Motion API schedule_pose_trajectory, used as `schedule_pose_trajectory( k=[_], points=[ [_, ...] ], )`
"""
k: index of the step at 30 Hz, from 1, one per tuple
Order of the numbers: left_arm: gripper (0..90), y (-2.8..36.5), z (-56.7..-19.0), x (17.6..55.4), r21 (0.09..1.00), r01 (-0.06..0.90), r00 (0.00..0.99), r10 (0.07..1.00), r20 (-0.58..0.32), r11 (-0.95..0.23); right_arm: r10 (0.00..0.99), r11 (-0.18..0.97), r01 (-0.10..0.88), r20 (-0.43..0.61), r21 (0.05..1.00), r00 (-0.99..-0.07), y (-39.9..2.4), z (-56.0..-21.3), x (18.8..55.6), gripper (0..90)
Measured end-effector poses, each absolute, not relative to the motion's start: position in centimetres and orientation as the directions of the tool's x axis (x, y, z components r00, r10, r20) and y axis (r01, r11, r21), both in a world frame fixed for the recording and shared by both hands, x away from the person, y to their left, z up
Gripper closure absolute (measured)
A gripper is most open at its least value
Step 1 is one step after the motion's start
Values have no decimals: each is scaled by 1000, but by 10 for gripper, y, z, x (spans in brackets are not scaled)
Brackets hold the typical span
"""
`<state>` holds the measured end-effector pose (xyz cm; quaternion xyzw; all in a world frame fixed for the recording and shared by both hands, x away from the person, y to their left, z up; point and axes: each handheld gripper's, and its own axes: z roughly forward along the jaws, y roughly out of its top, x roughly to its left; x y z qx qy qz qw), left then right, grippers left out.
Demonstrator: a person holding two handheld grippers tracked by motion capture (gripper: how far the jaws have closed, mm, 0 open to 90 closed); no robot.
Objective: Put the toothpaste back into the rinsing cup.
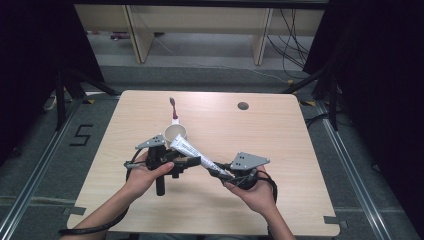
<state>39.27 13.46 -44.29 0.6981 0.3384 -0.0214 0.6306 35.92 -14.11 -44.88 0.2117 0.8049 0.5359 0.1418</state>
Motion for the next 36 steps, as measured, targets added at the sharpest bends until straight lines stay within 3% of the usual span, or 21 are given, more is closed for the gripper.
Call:
schedule_pose_trajectory(
  k=[11, 15, 20, 36],
  points=[
    [566, 122, -428, 387, 909, 415, 817, 428, -386, 28, 525, 368, 235, 7, 899, -851, -127, -457, 356, 739],
    [612, 112, -423, 382, 935, 354, 851, 426, -307, -32, 519, 384, 241, 8, 891, -855, -119, -460, 356, 735],
    [671, 111, -420, 382, 940, 338, 855, 433, -286, -44, 543, 360, 256, 21, 897, -839, -118, -460, 356, 731],
    [748, 106, -408, 375, 965, 244, 874, 454, -175, -99, 543, 349, 229, 3, 909, -840, -117, -454, 359, 659]
  ],
)
